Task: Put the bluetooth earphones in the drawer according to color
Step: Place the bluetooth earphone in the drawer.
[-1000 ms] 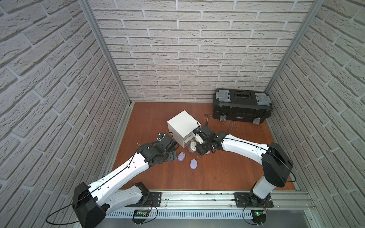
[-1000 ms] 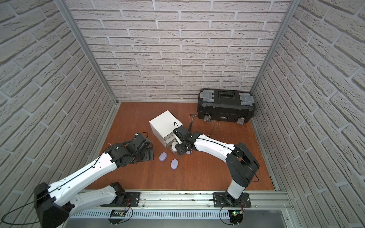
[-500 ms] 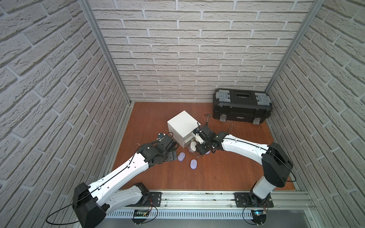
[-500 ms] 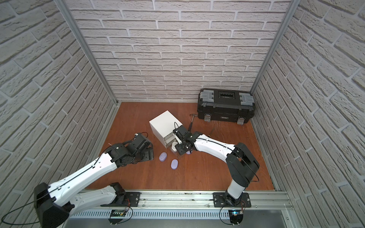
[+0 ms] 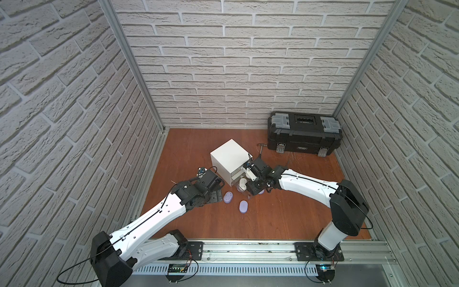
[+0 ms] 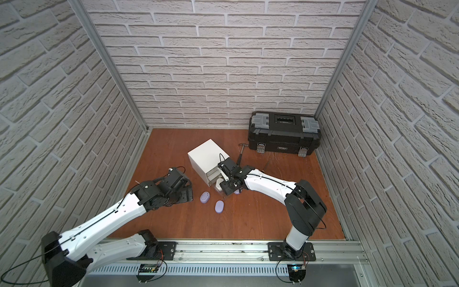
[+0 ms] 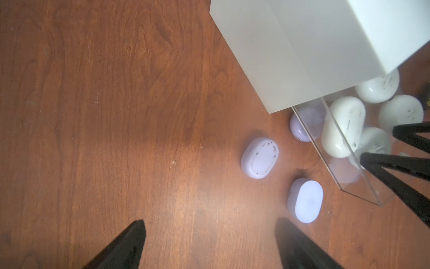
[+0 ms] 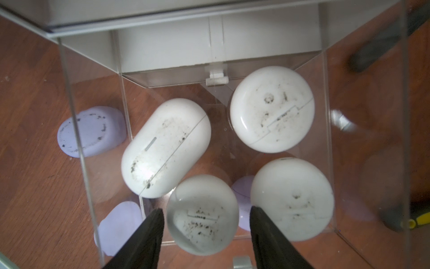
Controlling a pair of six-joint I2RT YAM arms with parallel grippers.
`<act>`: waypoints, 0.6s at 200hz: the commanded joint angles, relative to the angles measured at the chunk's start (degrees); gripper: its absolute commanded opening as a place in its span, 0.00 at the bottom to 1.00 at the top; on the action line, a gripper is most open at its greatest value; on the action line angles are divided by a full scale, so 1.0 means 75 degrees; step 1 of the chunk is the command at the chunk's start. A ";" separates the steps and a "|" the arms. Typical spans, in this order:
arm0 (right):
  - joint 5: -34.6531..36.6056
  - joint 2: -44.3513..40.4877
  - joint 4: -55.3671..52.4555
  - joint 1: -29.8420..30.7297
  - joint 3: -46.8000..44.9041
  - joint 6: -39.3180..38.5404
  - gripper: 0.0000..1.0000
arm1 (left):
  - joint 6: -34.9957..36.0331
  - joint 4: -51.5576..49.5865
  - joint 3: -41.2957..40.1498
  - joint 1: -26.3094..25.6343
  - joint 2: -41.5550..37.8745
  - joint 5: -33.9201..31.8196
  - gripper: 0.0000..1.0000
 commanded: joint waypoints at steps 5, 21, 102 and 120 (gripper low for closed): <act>-0.0072 -0.0687 -0.0001 -0.0051 -0.0085 -0.0045 0.63 | 0.0070 -0.0028 -0.0073 0.0050 -0.0117 -0.0035 0.92; -0.0151 -0.1053 0.0113 -0.0045 -0.0124 0.0015 0.63 | 0.0067 -0.0028 -0.0039 0.0050 -0.0106 -0.0033 0.92; -0.0612 -0.3700 0.1363 -0.0831 -0.1669 0.2875 0.28 | 0.0795 -0.0657 0.1248 0.0320 0.0143 -0.0283 0.94; -0.0893 -0.4177 0.1634 -0.1123 -0.2260 0.3610 0.18 | 0.1481 -0.0923 0.2208 0.0790 0.0457 -0.0261 0.96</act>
